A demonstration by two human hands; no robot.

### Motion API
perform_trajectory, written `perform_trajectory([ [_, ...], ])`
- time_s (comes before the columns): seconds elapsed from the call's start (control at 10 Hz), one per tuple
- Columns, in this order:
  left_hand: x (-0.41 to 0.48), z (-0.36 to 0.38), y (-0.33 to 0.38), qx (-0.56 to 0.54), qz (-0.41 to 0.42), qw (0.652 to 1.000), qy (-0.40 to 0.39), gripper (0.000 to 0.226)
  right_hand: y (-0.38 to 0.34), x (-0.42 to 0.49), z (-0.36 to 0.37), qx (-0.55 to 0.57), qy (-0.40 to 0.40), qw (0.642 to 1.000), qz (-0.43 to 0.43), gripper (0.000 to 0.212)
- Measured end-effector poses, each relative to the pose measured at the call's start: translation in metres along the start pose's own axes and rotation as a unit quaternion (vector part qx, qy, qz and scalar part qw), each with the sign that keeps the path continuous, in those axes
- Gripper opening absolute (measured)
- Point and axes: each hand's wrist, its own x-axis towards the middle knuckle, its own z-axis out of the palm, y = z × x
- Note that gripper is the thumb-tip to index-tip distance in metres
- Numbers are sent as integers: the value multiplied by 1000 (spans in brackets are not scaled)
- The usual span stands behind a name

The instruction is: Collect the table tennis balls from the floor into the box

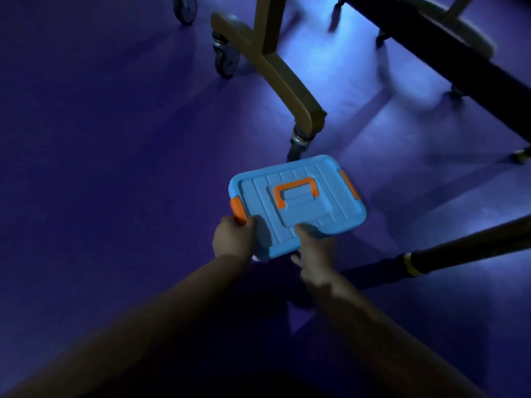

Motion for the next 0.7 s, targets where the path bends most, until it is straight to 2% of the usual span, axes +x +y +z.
perform_trajectory([
  [0.2, -9, 41, 8, -36, 28, 990, -136, 45, -25, 25, -32, -10, 29, 999, -21, 39],
  [0.3, -12, 43, 15, -7, 68, 989, -128, 43, -42, 47, -46, -22, 21, 999, -44, 36],
  [0.4, -10, 32, 19, 4, 90, 991, -98, 31, -61, 66, -55, -36, 7, 996, -86, 28],
  [0.5, 2, 20, 16, 21, 92, 992, -83, 40, -73, 88, -58, -30, -5, 993, -117, 31],
  [0.6, 8, 5, 14, -13, 53, 996, -69, 51, -63, 138, -59, -66, 3, 986, -150, 49],
  [0.7, 16, -7, 13, -61, 30, 996, -53, 43, -70, 136, -46, -101, 4, 987, -124, 48],
])
